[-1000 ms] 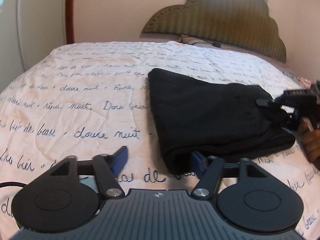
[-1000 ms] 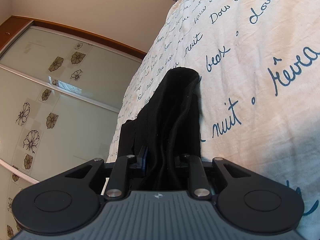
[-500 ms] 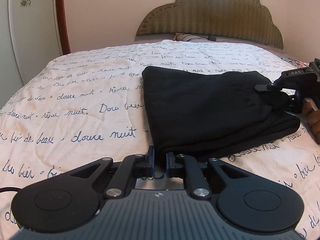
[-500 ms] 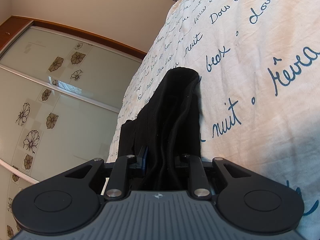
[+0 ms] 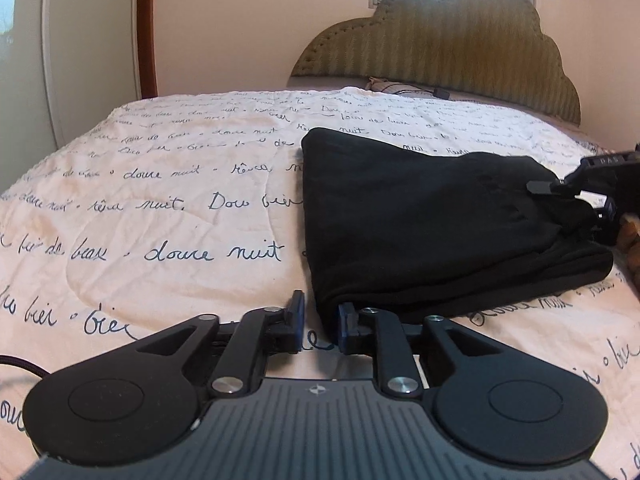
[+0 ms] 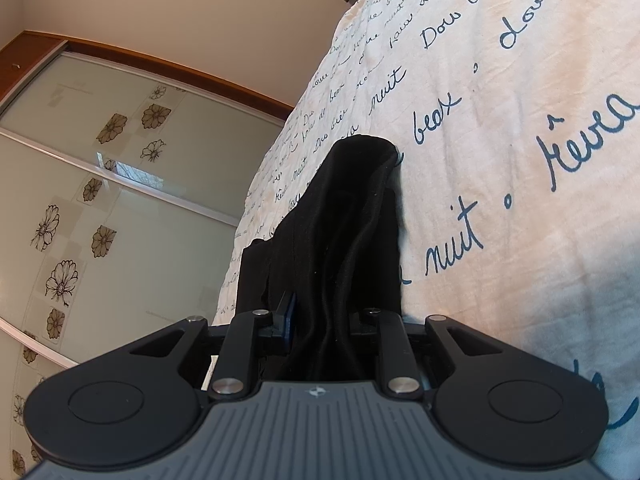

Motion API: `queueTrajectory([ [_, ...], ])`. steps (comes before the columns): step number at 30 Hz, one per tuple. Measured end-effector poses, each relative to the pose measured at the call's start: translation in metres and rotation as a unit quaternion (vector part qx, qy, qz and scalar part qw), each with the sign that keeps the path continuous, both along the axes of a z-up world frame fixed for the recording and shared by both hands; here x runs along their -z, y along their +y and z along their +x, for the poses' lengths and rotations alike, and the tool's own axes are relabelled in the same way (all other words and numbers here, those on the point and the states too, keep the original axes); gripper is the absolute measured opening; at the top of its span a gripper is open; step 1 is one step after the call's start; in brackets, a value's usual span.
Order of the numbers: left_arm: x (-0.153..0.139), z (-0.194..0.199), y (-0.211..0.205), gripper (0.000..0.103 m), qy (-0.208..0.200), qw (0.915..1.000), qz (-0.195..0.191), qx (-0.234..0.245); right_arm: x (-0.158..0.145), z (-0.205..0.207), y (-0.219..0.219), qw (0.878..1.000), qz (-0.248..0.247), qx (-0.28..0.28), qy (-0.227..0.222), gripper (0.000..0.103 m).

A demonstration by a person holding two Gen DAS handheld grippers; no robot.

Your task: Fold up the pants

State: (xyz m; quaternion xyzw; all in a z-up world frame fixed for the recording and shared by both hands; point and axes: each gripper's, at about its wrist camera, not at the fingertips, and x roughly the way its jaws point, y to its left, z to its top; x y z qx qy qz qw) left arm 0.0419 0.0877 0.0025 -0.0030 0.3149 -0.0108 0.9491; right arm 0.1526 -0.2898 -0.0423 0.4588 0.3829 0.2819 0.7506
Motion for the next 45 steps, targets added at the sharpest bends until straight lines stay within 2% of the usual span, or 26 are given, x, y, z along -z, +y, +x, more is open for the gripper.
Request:
queueTrajectory([
  [3, -0.001, 0.0, 0.003, 0.032, 0.001, 0.9999, -0.011, 0.0, -0.008, -0.013, 0.0, 1.0, -0.013, 0.022, 0.001, 0.024],
  [5, -0.001, 0.0, 0.003, 0.035, 0.001, 0.9999, -0.013, 0.001, -0.014, -0.028, -0.003, 0.999, -0.01, 0.042, -0.006, 0.037],
  [7, -0.001, 0.0, 0.003, 0.035, 0.001, 0.9999, -0.014, 0.002, -0.021, -0.048, -0.009, 0.997, 0.004, 0.069, -0.021, 0.064],
  [8, -0.001, 0.0, 0.004, 0.035, 0.001, 0.9999, -0.015, 0.002, -0.025, -0.059, -0.01, 0.996, 0.001, 0.083, -0.026, 0.067],
  [10, -0.001, -0.001, 0.004, 0.035, 0.001, 0.9998, -0.019, 0.002, -0.036, -0.082, -0.012, 0.993, -0.03, 0.11, -0.033, 0.069],
  [12, -0.001, -0.001, 0.006, 0.036, 0.002, 0.9997, -0.023, 0.003, -0.05, -0.103, -0.007, 0.985, -0.111, 0.122, -0.047, 0.07],
  [14, -0.001, -0.001, 0.007, 0.036, 0.002, 0.9997, -0.024, 0.004, -0.065, -0.121, 0.011, 0.964, -0.232, 0.11, -0.073, 0.07],
  [16, 0.0, 0.0, 0.007, 0.036, 0.002, 0.9997, -0.024, 0.004, -0.074, -0.134, 0.04, 0.923, -0.365, 0.067, -0.103, 0.07],
  [17, 0.0, 0.0, 0.007, 0.037, 0.002, 0.9997, -0.024, 0.004, -0.076, -0.14, 0.054, 0.901, -0.414, 0.044, -0.12, 0.07],
  [18, 0.0, 0.0, 0.007, 0.037, 0.002, 0.9997, -0.025, 0.004, -0.077, -0.145, 0.067, 0.882, -0.45, 0.023, -0.135, 0.07],
  [19, 0.0, 0.0, 0.007, 0.037, 0.002, 0.9997, -0.025, 0.004, -0.077, -0.147, 0.076, 0.87, -0.472, 0.01, -0.144, 0.069],
  [20, 0.0, 0.0, 0.007, 0.037, 0.002, 0.9997, -0.025, 0.004, -0.075, -0.149, 0.083, 0.86, -0.487, -0.001, -0.15, 0.068],
  [21, -0.001, 0.0, 0.006, 0.037, 0.002, 0.9997, -0.025, 0.003, -0.074, -0.147, 0.089, 0.857, -0.493, -0.008, -0.152, 0.068],
  [24, -0.001, 0.0, 0.006, 0.039, 0.002, 0.9997, -0.025, 0.003, -0.067, -0.138, 0.093, 0.851, -0.504, 0.001, -0.146, 0.068],
  [28, -0.001, -0.001, 0.006, 0.04, 0.003, 0.9996, -0.028, 0.002, -0.068, -0.133, 0.097, 0.859, -0.488, 0.011, -0.156, 0.067],
  [29, -0.001, -0.001, 0.006, 0.04, 0.003, 0.9996, -0.029, 0.003, -0.066, -0.131, 0.1, 0.857, -0.491, 0.006, -0.154, 0.062],
  [30, -0.001, -0.001, 0.005, 0.04, 0.003, 0.9996, -0.029, 0.003, -0.065, -0.131, 0.101, 0.858, -0.491, -0.001, -0.15, 0.037],
  [31, -0.001, -0.001, 0.006, 0.041, 0.003, 0.9995, -0.03, 0.003, -0.064, -0.131, 0.102, 0.861, -0.486, -0.003, -0.151, 0.027],
  [33, -0.001, -0.001, 0.006, 0.041, 0.003, 0.9995, -0.031, 0.003, -0.065, -0.131, 0.102, 0.862, -0.483, -0.001, -0.155, 0.02],
  [34, 0.0, -0.001, 0.006, 0.042, 0.003, 0.9995, -0.032, 0.003, -0.066, -0.131, 0.099, 0.867, -0.475, 0.0, -0.152, 0.017],
  [39, 0.0, 0.0, 0.006, 0.044, 0.004, 0.9994, -0.033, 0.006, -0.056, -0.126, 0.08, 0.892, -0.433, 0.015, -0.127, 0.015],
  [41, 0.0, 0.0, 0.006, 0.045, 0.004, 0.9994, -0.033, 0.005, -0.053, -0.131, 0.087, 0.879, -0.453, 0.014, -0.148, 0.015],
  [42, 0.0, 0.001, 0.006, 0.045, 0.004, 0.9994, -0.033, 0.005, -0.056, -0.132, 0.089, 0.877, -0.456, 0.011, -0.151, 0.015],
  [45, -0.009, -0.007, 0.008, 0.045, 0.013, 0.9992, -0.035, 0.009, -0.072, -0.134, 0.074, 0.899, -0.416, 0.005, -0.135, 0.016],
])
